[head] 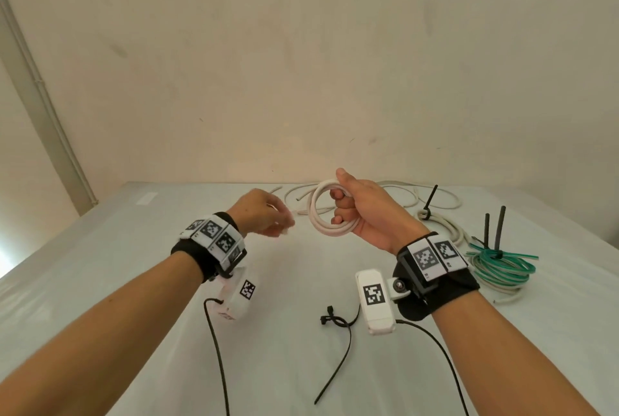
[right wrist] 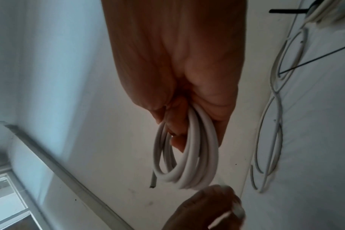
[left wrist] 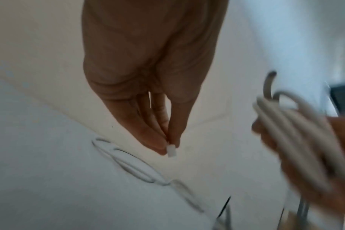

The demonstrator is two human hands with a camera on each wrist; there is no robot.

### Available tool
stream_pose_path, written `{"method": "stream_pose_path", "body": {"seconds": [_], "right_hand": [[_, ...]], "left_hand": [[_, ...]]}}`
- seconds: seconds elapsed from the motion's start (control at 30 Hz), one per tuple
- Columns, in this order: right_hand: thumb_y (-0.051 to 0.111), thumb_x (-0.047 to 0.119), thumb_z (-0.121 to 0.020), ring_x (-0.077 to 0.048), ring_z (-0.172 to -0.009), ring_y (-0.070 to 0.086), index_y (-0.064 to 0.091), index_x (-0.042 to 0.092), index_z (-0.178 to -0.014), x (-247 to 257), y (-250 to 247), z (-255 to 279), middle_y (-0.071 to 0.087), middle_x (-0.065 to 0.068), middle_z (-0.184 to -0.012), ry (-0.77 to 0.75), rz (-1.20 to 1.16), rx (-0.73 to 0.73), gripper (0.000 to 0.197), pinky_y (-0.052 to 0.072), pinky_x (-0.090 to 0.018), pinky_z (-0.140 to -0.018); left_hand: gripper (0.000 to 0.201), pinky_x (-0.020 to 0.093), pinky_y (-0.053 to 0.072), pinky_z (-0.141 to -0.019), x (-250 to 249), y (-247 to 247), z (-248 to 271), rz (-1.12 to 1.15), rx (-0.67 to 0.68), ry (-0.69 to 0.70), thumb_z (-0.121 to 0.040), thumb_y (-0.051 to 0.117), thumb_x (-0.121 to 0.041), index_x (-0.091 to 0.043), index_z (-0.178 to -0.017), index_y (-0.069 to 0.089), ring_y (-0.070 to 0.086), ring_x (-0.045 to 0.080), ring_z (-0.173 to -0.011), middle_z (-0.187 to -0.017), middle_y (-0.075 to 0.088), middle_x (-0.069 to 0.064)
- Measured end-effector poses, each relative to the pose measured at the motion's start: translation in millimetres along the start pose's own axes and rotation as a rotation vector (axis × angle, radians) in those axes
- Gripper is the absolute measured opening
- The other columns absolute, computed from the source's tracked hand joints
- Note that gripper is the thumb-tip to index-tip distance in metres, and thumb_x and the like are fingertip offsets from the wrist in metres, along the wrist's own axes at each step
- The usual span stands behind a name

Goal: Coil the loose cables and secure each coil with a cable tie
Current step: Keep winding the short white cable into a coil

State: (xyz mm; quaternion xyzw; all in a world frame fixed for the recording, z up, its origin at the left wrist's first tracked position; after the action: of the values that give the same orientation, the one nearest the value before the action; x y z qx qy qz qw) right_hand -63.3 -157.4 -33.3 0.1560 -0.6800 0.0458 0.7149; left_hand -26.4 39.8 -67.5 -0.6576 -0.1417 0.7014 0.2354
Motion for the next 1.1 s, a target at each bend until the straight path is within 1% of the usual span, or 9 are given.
{"method": "stream_pose_path", "body": {"seconds": [0.1,0.23,0.33,0.5,0.67,0.73,0.83,0.93,1.1], "right_hand": [[0.047,0.041,-0.109,-0.016,-0.055,0.023,0.052,0.009,-0.079,-1.4,6.8,-3.0,0.021,0.002,-0.064,0.027,-0.032,0.041,0.044,0.048,-0.028,-0.056],[0.048,0.041,-0.109,-0.015,-0.054,0.026,0.055,0.007,-0.09,-2.6,14.2,-6.9,0.016,-0.002,-0.073,0.032,-0.032,0.065,0.039,0.046,-0.028,-0.055],[0.047,0.04,-0.109,-0.013,-0.05,0.024,0.052,0.009,-0.077,-3.1,15.7,-5.4,0.021,0.003,-0.062,0.034,-0.067,0.052,0.045,0.044,-0.027,-0.054],[0.047,0.038,-0.11,-0.012,-0.046,0.026,0.052,0.009,-0.076,-2.3,15.7,-1.5,0.027,0.004,-0.056,0.025,-0.117,0.03,0.044,0.043,-0.026,-0.051],[0.049,0.037,-0.109,-0.011,-0.044,0.03,0.054,0.009,-0.077,-4.6,15.8,0.1,0.033,0.005,-0.053,0.025,-0.082,0.001,0.043,0.042,-0.026,-0.05],[0.05,0.038,-0.108,-0.011,-0.045,0.028,0.054,0.009,-0.079,-5.8,16.1,-0.6,0.031,0.003,-0.057,0.018,-0.078,-0.002,0.041,0.042,-0.027,-0.051],[0.05,0.039,-0.108,-0.012,-0.044,0.031,0.053,0.009,-0.08,-8.2,15.5,-2.4,0.031,0.001,-0.059,-0.002,-0.049,-0.014,0.041,0.043,-0.027,-0.051],[0.049,0.04,-0.108,-0.012,-0.044,0.035,0.054,0.009,-0.081,-9.3,16.2,-2.6,0.036,0.002,-0.056,-0.019,-0.036,-0.027,0.042,0.044,-0.026,-0.051],[0.049,0.039,-0.109,-0.011,-0.045,0.032,0.064,0.006,-0.086,-7.3,14.4,-3.2,0.031,0.004,-0.055,-0.037,-0.061,-0.03,0.042,0.047,-0.026,-0.054]], "left_hand": [[0.005,0.024,0.062,-0.069,-17.3,-0.8,3.4,0.427,-0.003,-0.011,-0.088,0.074,0.003,0.001,-0.092,0.071,0.076,0.02,-0.075,-0.087,0.076,0.016],[0.005,0.027,0.063,-0.077,-40.8,7.9,6.4,0.556,0.087,0.012,-0.094,0.067,0.002,0.002,-0.095,0.072,0.075,0.021,-0.084,-0.094,0.074,0.019],[0.011,0.024,0.063,-0.075,-51.7,14.1,12.8,0.644,0.16,0.002,-0.096,0.063,0.004,0.002,-0.095,0.073,0.075,0.019,-0.082,-0.094,0.075,0.017],[0.017,0.025,0.064,-0.074,-50.2,22.6,21.5,0.836,0.247,-0.108,-0.097,0.061,-0.004,0.001,-0.097,0.077,0.077,0.019,-0.079,-0.1,0.077,0.018],[0.035,0.027,0.064,-0.076,-44.1,23.2,23.9,0.778,0.239,-0.16,-0.096,0.069,-0.024,-0.003,-0.125,0.067,0.077,0.02,-0.084,-0.108,0.076,0.015],[0.032,0.027,0.062,-0.075,-44.2,22.1,26.1,0.691,0.248,-0.154,-0.098,0.066,-0.029,-0.008,-0.122,0.069,0.076,0.018,-0.083,-0.102,0.077,0.01],[0.027,0.029,0.06,-0.079,-49.2,25.5,29.0,0.581,0.277,-0.108,-0.104,0.057,-0.026,-0.007,-0.11,0.075,0.072,0.016,-0.076,-0.089,0.075,0.006],[0.03,0.033,0.056,-0.085,-53.6,27.8,29.7,0.61,0.298,-0.089,-0.101,0.062,-0.034,-0.008,-0.093,0.076,0.068,0.017,-0.072,-0.084,0.073,0.007],[0.019,0.033,0.056,-0.087,-55.6,28.2,29.1,0.696,0.309,-0.012,-0.094,0.072,-0.014,0.0,-0.105,0.075,0.064,0.015,-0.071,-0.088,0.072,0.009]]}}
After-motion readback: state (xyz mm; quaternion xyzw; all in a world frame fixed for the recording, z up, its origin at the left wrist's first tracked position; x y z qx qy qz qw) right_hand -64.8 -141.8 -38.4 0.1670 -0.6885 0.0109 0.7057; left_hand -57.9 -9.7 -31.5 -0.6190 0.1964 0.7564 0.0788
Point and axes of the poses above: each hand's wrist, its own z-axis away from the middle knuckle, its own y-axis out of the palm, x = y × z, the point moved 7 cm from there along -z, towards the middle knuckle
